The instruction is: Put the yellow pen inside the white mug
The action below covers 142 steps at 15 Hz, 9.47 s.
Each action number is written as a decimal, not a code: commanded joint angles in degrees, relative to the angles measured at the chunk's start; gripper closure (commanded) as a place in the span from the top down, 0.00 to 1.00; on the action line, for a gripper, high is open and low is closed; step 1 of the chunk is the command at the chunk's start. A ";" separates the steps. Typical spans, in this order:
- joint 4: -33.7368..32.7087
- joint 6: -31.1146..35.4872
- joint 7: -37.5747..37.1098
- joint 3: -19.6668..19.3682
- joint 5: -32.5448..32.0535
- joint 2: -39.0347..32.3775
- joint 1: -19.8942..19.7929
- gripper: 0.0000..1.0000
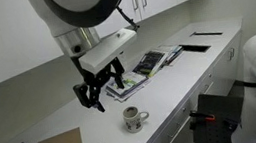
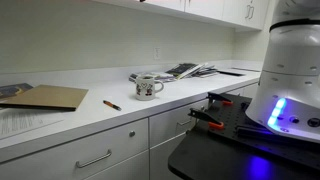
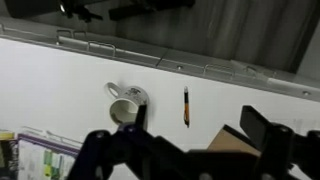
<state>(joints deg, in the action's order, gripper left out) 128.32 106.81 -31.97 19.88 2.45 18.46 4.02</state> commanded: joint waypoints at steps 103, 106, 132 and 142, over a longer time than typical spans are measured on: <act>-24.05 15.98 15.18 -11.62 -4.57 -56.66 10.91 1.00; -26.95 15.71 17.94 -11.82 -4.02 -58.95 11.58 0.87; -20.10 29.83 26.73 -11.82 -5.88 -48.26 10.05 0.04; -11.42 34.27 25.69 -13.23 -6.02 -37.89 7.04 0.04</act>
<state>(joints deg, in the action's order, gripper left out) 114.05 138.96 -5.93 7.06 -3.51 -21.92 11.31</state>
